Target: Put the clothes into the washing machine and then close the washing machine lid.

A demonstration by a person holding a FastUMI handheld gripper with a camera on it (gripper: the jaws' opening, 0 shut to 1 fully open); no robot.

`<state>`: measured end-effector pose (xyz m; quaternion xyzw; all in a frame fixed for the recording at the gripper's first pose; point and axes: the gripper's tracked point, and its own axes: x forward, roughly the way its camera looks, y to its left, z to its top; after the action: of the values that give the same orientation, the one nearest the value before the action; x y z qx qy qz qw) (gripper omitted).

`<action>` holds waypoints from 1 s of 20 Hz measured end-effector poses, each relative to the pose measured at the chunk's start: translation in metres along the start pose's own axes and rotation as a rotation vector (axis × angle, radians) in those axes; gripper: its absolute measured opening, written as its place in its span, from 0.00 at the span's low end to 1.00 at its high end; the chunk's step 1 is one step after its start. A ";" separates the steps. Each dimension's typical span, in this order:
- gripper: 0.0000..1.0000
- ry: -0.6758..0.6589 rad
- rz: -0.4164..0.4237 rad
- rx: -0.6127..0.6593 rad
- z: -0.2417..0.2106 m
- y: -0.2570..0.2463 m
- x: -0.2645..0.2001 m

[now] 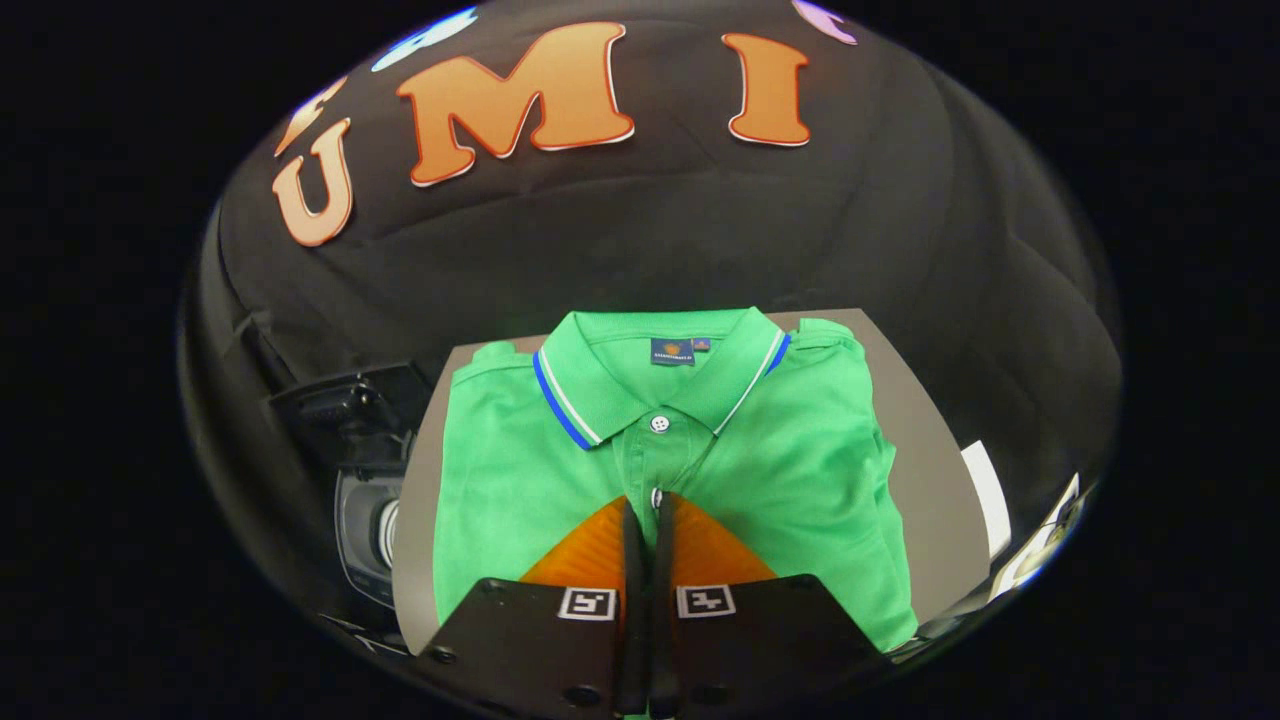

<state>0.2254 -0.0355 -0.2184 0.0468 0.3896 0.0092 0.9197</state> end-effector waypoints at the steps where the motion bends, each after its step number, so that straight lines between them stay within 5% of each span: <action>1: 0.09 -0.026 0.007 0.012 0.003 0.000 -0.003; 12: 0.08 -0.306 0.073 -0.010 0.063 0.016 -0.092; 20: 0.08 -0.457 0.191 0.015 0.081 0.075 -0.177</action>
<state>0.1620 0.0231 -0.0291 0.0908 0.1653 0.0822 0.9786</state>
